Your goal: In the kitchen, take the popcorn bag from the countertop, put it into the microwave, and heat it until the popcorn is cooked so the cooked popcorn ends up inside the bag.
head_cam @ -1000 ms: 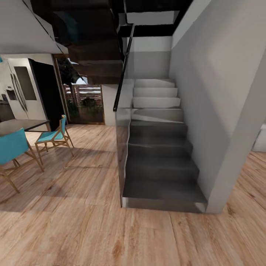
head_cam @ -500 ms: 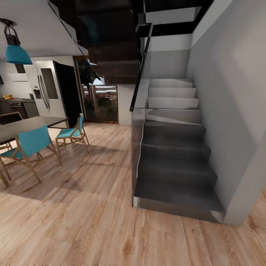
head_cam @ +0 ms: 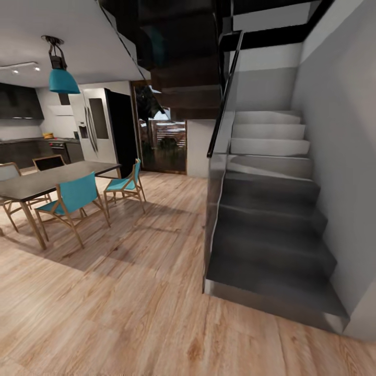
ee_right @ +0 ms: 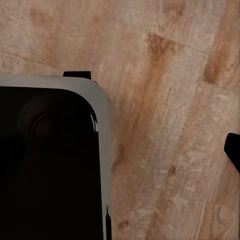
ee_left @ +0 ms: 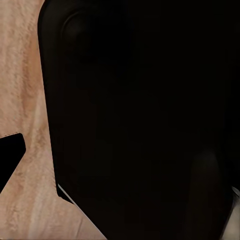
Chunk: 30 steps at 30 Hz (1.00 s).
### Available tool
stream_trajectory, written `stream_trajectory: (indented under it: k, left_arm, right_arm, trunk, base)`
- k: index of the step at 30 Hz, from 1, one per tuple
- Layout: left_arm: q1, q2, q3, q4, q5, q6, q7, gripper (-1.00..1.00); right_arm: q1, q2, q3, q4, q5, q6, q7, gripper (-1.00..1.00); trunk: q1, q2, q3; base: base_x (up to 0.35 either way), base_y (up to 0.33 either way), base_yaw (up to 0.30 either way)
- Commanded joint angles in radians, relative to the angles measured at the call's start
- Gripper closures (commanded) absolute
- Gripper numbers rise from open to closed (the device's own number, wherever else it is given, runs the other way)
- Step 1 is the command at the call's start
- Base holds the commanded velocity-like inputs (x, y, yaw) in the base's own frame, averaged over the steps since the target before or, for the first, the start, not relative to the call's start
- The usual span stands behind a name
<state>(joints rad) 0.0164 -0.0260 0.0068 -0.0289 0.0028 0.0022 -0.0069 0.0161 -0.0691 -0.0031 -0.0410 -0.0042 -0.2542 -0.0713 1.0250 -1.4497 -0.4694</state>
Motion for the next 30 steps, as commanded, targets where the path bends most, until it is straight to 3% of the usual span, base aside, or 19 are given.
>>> stream_trajectory:
  k: [1,30]
  left_arm:
    - [0.000,0.000,0.001,-0.002,0.000,0.000,-0.001,-1.00]
    - [0.000,0.000,0.001,-0.002,0.000,0.000,-0.001,-1.00]
  right_arm:
    - [0.001,0.000,0.000,-0.002,-0.001,-0.002,-0.002,-1.00]
    - [0.001,0.000,0.001,-0.002,0.000,-0.004,-0.002,-1.00]
  trunk:
    - [0.000,0.000,-0.001]
    - [0.000,0.000,-0.001]
  base:
    - [0.000,0.000,0.260]
    - [0.000,0.000,0.260]
